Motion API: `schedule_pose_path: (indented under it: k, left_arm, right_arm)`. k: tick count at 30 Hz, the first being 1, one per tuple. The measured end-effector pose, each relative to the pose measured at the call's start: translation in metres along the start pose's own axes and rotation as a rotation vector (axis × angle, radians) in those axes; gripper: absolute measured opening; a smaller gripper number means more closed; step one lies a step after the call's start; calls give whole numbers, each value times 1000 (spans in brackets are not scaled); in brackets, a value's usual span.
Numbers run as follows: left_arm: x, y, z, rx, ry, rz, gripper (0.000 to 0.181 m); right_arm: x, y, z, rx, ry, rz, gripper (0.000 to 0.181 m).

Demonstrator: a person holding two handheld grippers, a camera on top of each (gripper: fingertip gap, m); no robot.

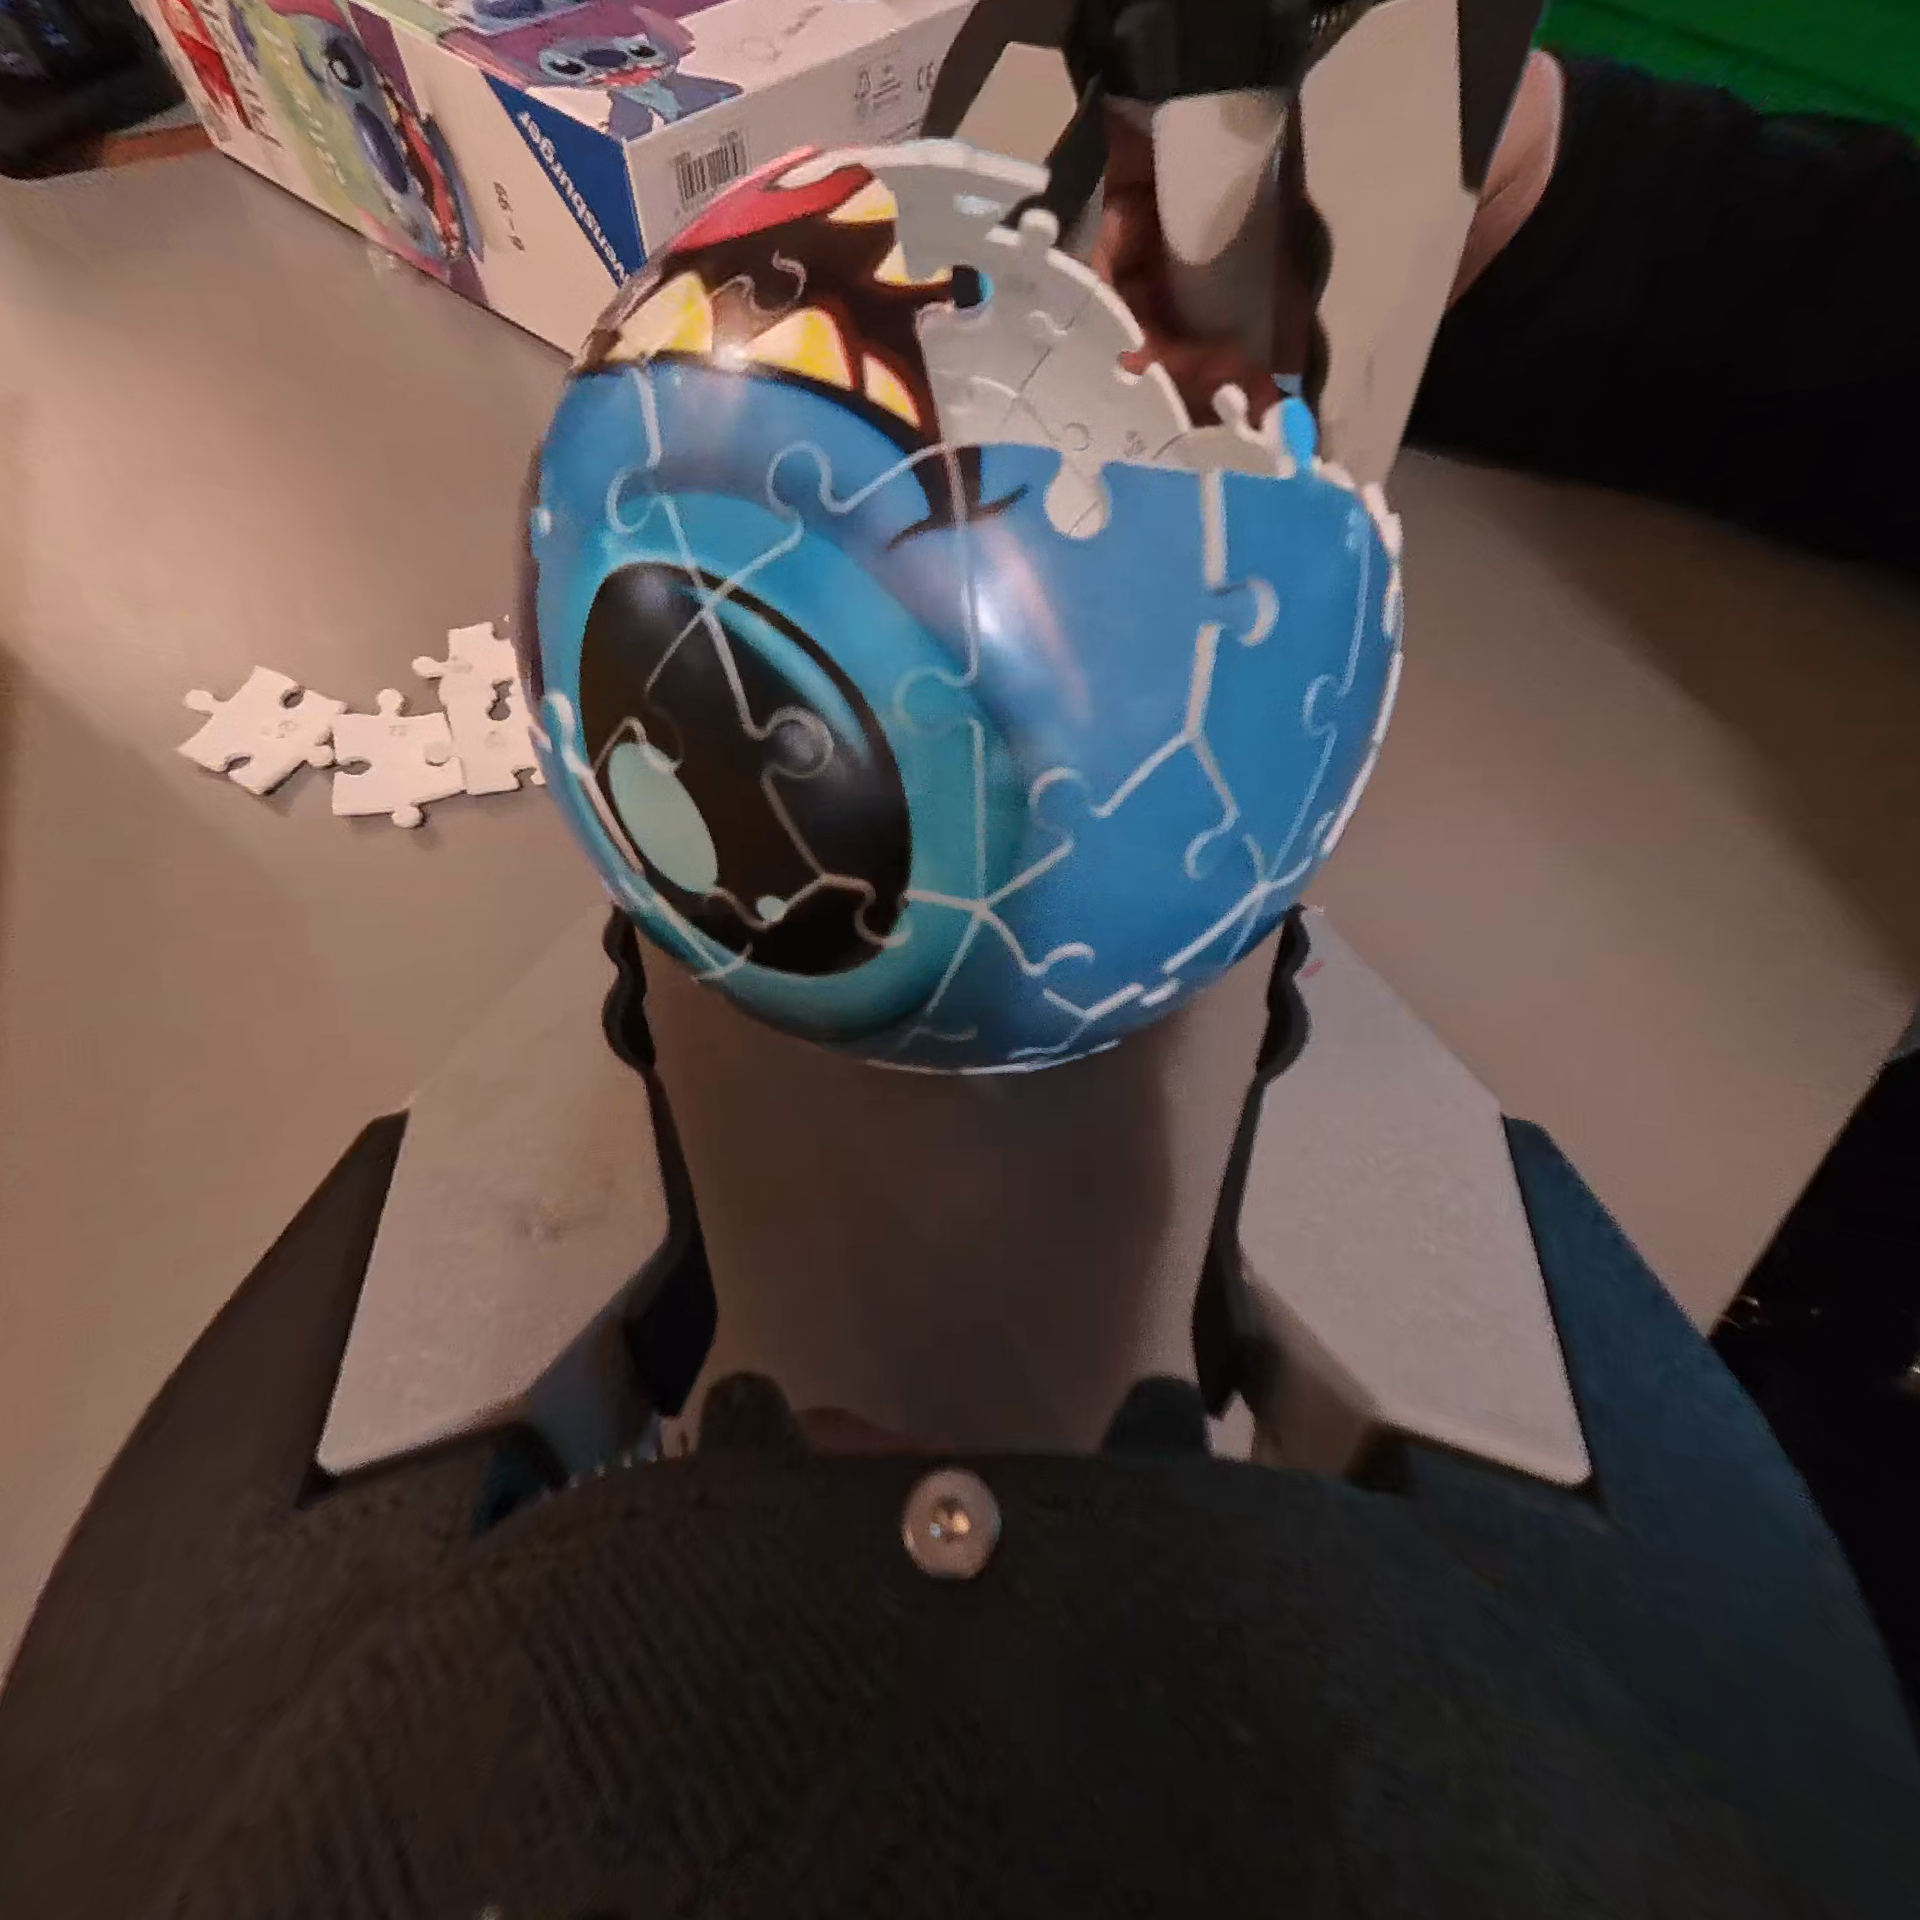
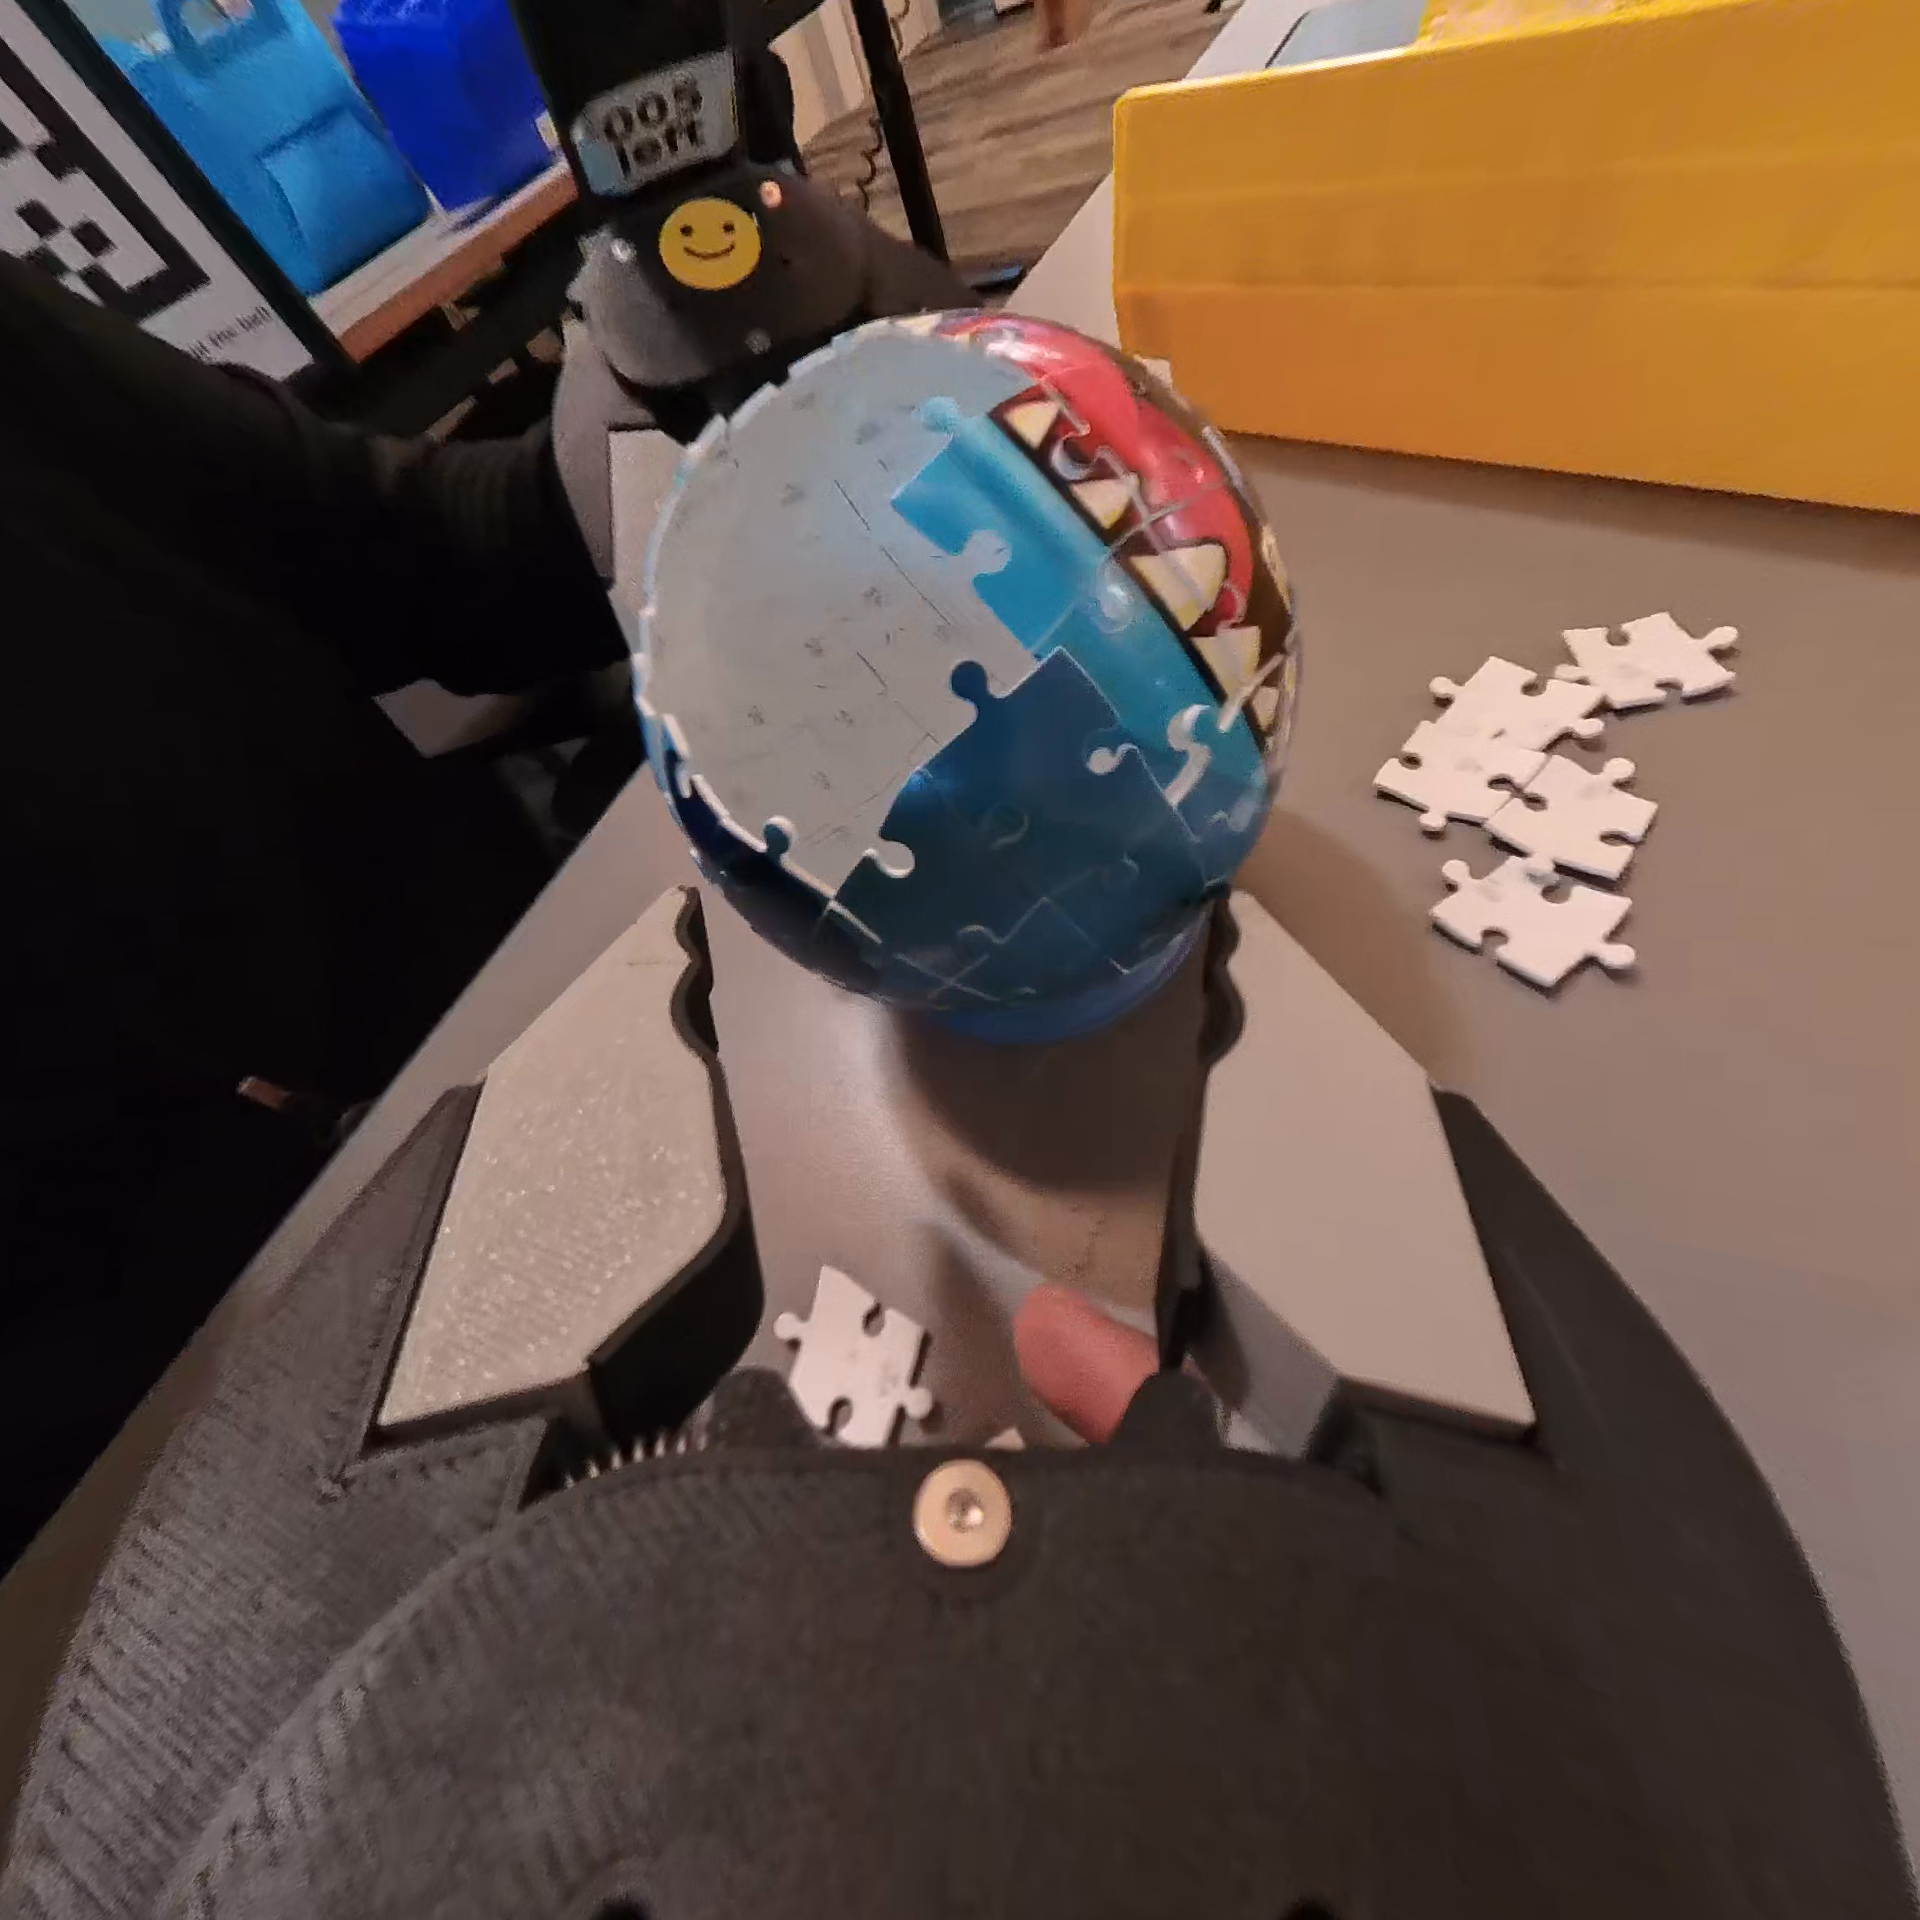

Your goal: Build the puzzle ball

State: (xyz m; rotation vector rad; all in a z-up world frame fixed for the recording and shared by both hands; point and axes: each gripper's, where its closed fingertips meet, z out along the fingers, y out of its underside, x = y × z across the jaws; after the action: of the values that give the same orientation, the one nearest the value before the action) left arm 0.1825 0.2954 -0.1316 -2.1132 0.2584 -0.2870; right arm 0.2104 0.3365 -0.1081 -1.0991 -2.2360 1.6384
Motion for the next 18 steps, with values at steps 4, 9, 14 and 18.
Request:
schedule_pose_path:
  k: [4, 9, 14, 18]
  left_arm:
    - [-10, -4, -5, 0, -85, 161, 117]
    - [-18, -13, -18, -14, -264, 633, 113]
    - [-23, -8, -26, -16, -238, 749, 112]
    - [-16, 0, -34, 31, -96, 580, 109]
  right_arm:
    - [6, -3, 5, 13, 86, -122, 92]
    - [12, 18, 17, -109, 270, -396, 97]
    - [5, 16, 16, -121, 322, -485, 89]
    - [3, 20, 7, -128, 304, -440, 88]
